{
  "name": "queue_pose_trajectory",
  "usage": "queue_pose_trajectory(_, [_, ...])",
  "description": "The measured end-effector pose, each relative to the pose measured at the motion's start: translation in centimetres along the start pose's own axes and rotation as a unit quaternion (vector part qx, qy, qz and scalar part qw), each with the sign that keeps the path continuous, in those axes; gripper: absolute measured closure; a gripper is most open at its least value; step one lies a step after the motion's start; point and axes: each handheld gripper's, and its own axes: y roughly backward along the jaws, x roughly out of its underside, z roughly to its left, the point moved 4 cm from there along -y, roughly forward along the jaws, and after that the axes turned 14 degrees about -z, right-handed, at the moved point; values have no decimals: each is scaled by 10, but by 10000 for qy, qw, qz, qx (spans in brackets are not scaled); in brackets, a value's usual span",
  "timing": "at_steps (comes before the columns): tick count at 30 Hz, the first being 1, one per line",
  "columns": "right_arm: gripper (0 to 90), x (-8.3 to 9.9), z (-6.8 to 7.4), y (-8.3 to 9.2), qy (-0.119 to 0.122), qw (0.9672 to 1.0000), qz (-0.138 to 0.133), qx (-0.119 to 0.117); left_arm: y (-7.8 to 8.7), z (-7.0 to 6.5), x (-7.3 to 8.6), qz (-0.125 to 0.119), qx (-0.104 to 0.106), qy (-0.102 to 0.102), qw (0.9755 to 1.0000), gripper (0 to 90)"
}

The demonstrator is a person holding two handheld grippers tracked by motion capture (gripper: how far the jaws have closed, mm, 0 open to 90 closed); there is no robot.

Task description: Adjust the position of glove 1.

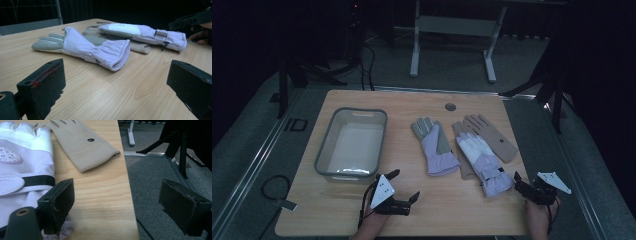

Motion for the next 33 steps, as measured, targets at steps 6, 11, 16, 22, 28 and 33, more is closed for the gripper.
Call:
queue_pose_trajectory(6, [125,-4,-2,0,-144,9996,194,-129,0,0,0,10,23,65,10000,18])
queue_pose_trajectory(11, [121,-21,2,2,-135,9995,70,-273,0,0,0,12,53,80,10000,18])
queue_pose_trajectory(16, [106,-45,14,0,-61,9985,60,-545,0,0,0,22,94,108,9999,18])
queue_pose_trajectory(22, [136,-67,36,-5,-93,9932,254,-1133,0,0,0,36,93,126,9999,18])
queue_pose_trajectory(28, [122,-78,57,-18,-325,9877,524,-1439,0,0,0,37,85,121,9999,18])
queue_pose_trajectory(33, [104,-85,79,-23,-72,9852,541,-1622,0,0,0,41,77,109,9999,18])
